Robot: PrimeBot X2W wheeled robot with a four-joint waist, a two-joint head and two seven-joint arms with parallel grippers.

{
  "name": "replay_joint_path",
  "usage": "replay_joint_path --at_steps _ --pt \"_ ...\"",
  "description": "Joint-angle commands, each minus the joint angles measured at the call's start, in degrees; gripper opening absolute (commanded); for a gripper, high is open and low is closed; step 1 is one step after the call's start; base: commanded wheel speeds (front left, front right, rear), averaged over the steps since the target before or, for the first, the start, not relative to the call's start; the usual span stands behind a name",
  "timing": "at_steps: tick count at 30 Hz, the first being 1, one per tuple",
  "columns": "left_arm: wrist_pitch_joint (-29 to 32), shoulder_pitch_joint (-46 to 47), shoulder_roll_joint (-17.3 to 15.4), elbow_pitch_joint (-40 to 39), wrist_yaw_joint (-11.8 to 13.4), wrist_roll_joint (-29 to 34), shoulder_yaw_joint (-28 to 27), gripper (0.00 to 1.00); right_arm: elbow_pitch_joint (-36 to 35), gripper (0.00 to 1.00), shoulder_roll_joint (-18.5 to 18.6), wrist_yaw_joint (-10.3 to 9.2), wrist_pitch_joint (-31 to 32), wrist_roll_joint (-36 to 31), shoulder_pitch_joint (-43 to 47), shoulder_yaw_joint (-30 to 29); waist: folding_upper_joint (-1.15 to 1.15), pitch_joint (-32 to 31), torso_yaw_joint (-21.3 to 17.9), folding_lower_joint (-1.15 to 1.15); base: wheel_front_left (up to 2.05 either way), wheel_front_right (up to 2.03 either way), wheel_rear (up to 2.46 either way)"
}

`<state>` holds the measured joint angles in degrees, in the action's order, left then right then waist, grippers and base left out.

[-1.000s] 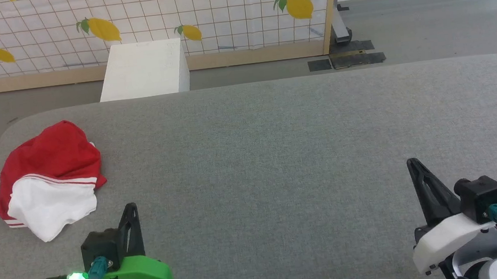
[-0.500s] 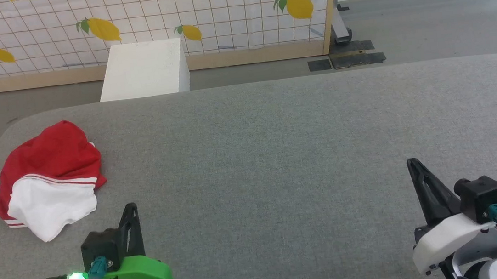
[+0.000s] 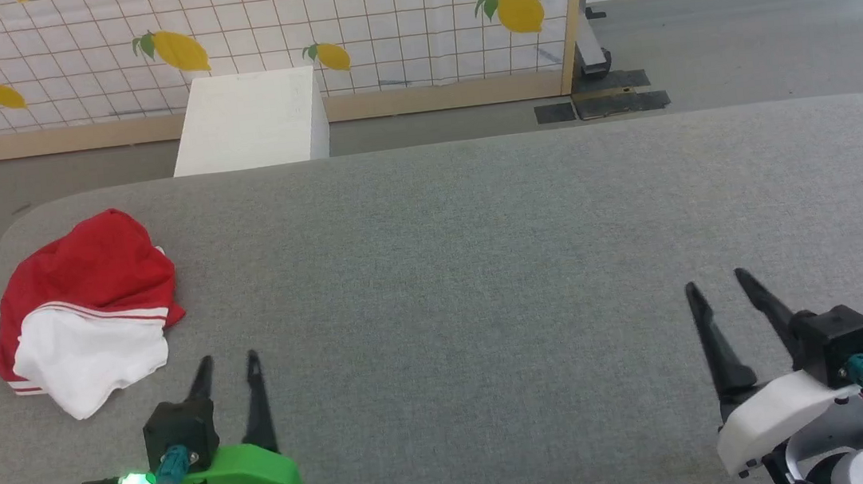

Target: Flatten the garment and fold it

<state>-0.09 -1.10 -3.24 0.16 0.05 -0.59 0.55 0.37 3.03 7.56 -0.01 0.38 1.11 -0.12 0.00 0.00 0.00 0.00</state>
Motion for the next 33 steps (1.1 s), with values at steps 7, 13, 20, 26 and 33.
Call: replay_joint_path --at_steps 7,13,20,26,33 --pt "-0.08 0.01 -0.40 0.03 0.12 0.20 0.18 1.00 -0.18 1.00 0.40 0.00 0.16 -0.19 -0.18 0.24 0.00 0.02 -0.02 0.00 0.00 0.00 0.00" --pt "-0.13 0.04 -0.76 0.05 0.20 0.30 0.37 1.00 -0.49 1.00 0.86 -0.01 0.25 -0.24 -0.37 0.53 0.00 0.05 -0.04 0.00 0.00 0.00 0.00" --pt "-0.32 0.12 -1.19 0.05 0.27 0.39 0.65 1.00 -0.74 1.00 1.30 -0.01 0.16 -0.03 -0.59 0.73 0.00 0.04 -0.02 0.00 0.00 0.00 0.00" --pt "-0.55 0.22 -1.59 0.03 0.39 0.49 0.92 1.00 -0.94 1.00 1.66 -0.02 0.29 0.36 -0.85 1.00 0.00 0.07 0.01 0.00 0.00 0.00 0.00" --pt "-0.81 0.34 -2.08 -0.04 0.62 0.59 1.24 1.00 -1.23 1.00 1.56 -0.02 0.51 1.60 -1.13 0.95 0.00 0.18 0.02 0.00 0.00 0.00 0.00"
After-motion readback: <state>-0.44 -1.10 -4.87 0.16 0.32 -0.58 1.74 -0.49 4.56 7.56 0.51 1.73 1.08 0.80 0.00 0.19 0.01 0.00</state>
